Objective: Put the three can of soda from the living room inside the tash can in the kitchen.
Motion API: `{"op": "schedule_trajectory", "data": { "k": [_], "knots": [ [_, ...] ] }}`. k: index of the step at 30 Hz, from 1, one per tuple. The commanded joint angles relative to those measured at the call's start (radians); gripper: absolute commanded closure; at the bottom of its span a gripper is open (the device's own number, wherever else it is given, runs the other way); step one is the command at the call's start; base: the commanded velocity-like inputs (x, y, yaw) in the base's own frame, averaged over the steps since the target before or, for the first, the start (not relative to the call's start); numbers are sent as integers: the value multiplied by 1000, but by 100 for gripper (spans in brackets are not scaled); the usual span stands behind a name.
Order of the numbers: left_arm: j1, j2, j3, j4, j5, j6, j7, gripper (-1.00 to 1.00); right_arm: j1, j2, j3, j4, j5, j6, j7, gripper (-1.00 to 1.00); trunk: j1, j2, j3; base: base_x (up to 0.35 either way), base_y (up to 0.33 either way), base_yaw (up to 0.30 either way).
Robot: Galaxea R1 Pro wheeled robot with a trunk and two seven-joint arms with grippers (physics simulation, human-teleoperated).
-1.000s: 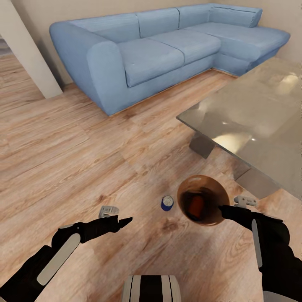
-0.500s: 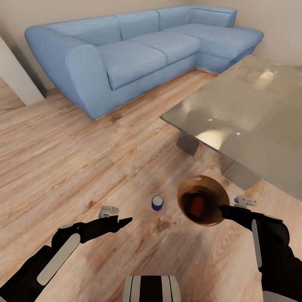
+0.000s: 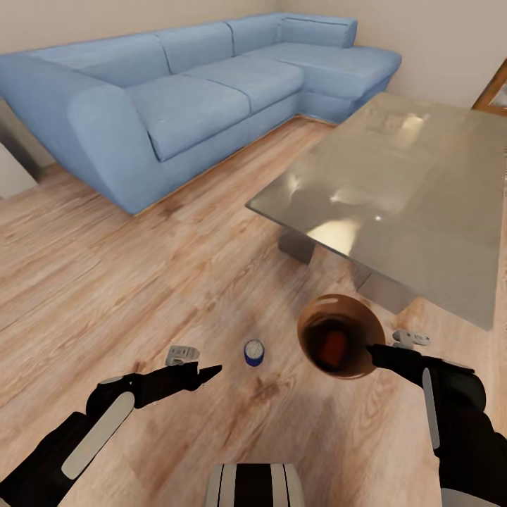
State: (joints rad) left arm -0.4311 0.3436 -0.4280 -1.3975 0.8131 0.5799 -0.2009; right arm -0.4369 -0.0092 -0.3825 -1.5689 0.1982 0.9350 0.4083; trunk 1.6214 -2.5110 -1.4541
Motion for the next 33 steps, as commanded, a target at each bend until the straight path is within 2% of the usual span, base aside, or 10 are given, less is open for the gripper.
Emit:
{"op": "schedule_trajectory", "data": {
  "k": [1,15,28,33],
  "knots": [
    [0,0,0,0,0,0,0,-100,0,0,0,0,-15,2,1,100,0,0,1,253,230,-231],
    [0,0,0,0,0,0,0,-100,0,1,6,0,-15,1,1,100,0,0,7,48,43,-119],
    [0,0,0,0,0,1,0,-100,0,2,7,0,-15,2,1,100,0,0,21,0,0,-179],
    [0,2,-1,0,0,1,0,-100,0,2,9,0,-14,1,1,100,0,0,27,112,138,-184]
  ]
}}
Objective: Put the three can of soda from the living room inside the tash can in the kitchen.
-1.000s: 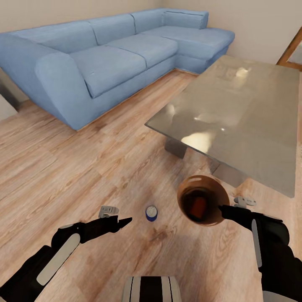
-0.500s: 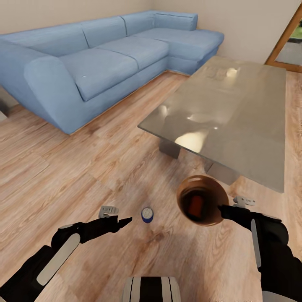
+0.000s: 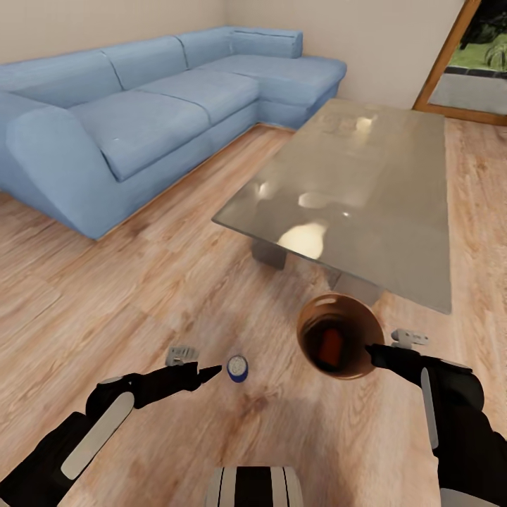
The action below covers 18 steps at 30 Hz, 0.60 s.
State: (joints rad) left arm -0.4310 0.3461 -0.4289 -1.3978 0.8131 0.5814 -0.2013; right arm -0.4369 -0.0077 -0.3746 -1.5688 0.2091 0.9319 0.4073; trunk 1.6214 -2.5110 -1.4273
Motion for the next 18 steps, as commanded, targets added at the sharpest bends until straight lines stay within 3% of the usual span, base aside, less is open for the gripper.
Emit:
{"op": "schedule_trajectory", "data": {
  "k": [1,7,18],
  "knots": [
    [0,0,0,0,0,0,0,-100,0,0,1,0,-25,4,2,100,0,0,1,184,242,-184],
    [0,1,-1,-1,0,0,0,-100,0,0,2,0,-25,4,2,100,0,0,8,189,246,-184],
    [0,1,-1,0,0,0,0,-100,0,1,5,0,-25,-1,2,100,0,0,17,16,17,-117]
  ]
}}
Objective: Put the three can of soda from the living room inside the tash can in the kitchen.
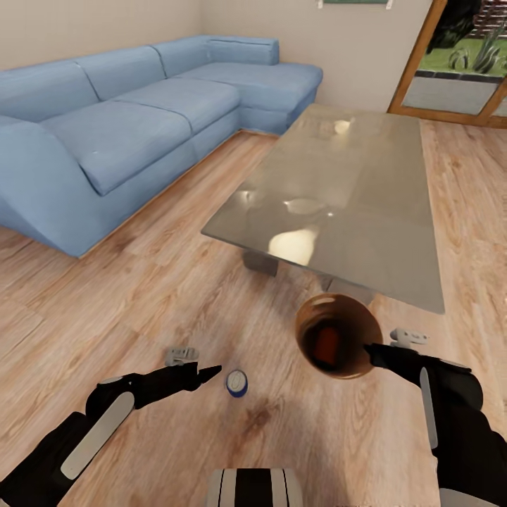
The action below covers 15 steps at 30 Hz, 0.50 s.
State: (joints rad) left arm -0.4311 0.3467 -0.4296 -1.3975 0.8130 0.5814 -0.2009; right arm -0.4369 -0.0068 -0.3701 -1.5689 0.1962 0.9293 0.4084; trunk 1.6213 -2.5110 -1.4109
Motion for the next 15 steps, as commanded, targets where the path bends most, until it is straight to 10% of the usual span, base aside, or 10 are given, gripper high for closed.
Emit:
{"op": "schedule_trajectory", "data": {
  "k": [1,15],
  "knots": [
    [0,0,0,0,0,0,0,-100,0,0,0,0,-12,2,1,100,0,0,1,0,0,-195],
    [0,4,0,-1,0,1,-1,-100,0,-1,-1,0,-13,6,1,100,0,0,9,0,83,-89]
  ]
}}
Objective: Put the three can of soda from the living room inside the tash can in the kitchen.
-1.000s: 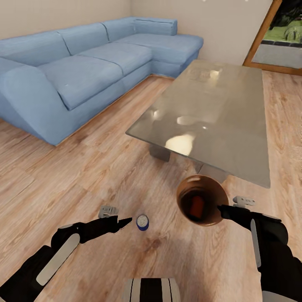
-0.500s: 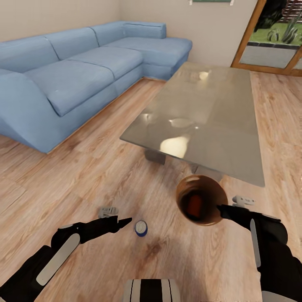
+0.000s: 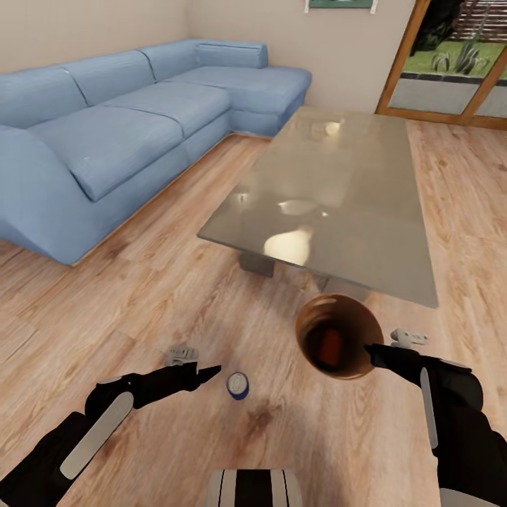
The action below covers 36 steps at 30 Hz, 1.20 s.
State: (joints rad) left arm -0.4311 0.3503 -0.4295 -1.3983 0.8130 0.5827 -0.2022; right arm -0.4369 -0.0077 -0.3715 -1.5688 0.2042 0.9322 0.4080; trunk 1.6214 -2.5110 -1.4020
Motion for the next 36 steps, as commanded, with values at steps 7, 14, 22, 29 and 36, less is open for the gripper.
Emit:
{"op": "schedule_trajectory", "data": {
  "k": [7,14,22,29,36],
  "knots": [
    [0,1,0,-1,0,0,0,-100,0,0,1,0,-21,4,1,100,0,0,0,0,300,0],
    [0,1,0,0,0,0,0,-100,0,1,2,0,-20,3,2,100,0,0,1,0,122,-7],
    [0,1,0,1,0,-1,0,-100,0,2,0,0,-20,4,2,100,0,0,11,0,4,-76],
    [0,1,0,1,0,-1,1,-100,0,2,0,0,-21,4,2,100,0,0,21,4,13,-87],
    [0,2,0,2,0,-1,1,-100,0,1,2,0,-21,4,2,100,0,0,24,83,117,-26]
  ]
}}
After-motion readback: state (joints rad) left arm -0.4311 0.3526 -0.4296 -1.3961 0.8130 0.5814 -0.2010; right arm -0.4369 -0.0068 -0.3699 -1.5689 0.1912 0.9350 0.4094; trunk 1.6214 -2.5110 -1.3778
